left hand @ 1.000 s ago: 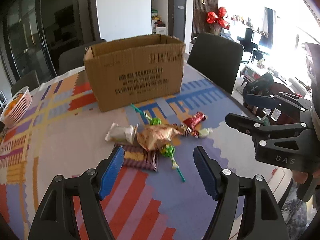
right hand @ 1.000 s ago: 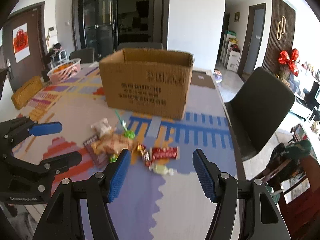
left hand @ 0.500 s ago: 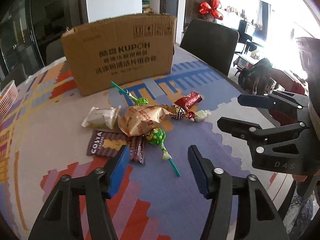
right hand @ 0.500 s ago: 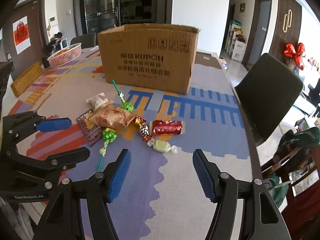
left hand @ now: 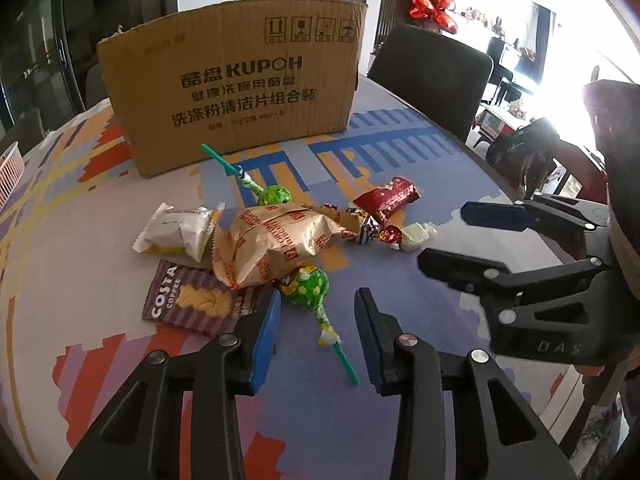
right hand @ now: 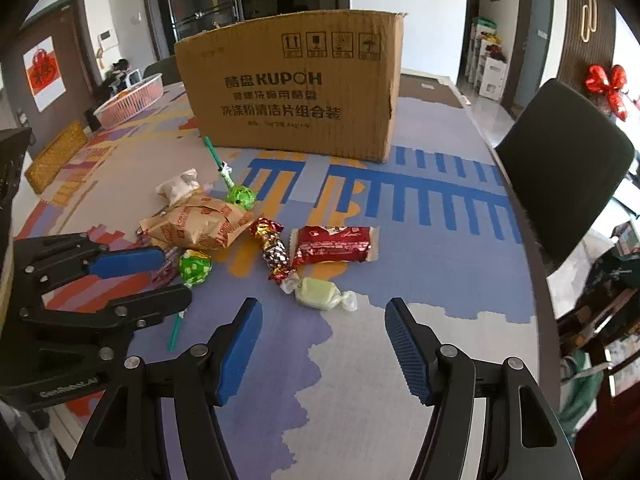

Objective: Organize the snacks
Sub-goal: 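Return both tools to the remaining snacks on the table, then grasp the green lollipop with the left gripper while the right grasps the pale candy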

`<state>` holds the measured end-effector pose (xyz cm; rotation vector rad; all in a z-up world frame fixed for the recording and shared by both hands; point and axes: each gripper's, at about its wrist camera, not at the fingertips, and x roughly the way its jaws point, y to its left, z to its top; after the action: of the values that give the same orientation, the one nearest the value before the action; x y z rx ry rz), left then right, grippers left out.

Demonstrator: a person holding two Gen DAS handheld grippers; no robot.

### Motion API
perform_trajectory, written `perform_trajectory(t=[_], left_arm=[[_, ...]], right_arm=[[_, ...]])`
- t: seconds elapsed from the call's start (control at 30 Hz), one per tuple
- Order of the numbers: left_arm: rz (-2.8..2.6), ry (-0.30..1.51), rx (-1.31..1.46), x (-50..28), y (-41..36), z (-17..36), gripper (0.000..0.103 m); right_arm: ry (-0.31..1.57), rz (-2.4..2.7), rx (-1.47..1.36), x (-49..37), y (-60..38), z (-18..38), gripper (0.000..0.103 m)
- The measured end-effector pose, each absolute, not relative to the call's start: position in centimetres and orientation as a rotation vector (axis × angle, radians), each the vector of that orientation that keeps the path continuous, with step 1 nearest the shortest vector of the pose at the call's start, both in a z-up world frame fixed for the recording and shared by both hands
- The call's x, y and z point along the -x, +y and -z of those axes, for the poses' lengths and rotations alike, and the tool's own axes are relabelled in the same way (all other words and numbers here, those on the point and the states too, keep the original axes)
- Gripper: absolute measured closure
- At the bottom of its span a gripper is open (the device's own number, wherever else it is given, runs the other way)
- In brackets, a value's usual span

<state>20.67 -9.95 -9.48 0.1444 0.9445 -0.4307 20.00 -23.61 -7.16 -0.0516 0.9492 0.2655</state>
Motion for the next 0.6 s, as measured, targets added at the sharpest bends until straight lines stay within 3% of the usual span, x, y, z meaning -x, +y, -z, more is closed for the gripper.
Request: perform_trajectory(t=[0.33,0.6], left_arm=[[0.397,0.965,-0.144,-21.9,-10.5,10.2,0.066],[0.403,0.974,-0.142,-22.3,-10.7,10.6,0.066]], right_arm=[[0.975,-0.297,0.076,-21.8,-23.4,8.0,0.039],[1.013,-0.328,0.105,-22.8,-23.1,9.0,0.048]])
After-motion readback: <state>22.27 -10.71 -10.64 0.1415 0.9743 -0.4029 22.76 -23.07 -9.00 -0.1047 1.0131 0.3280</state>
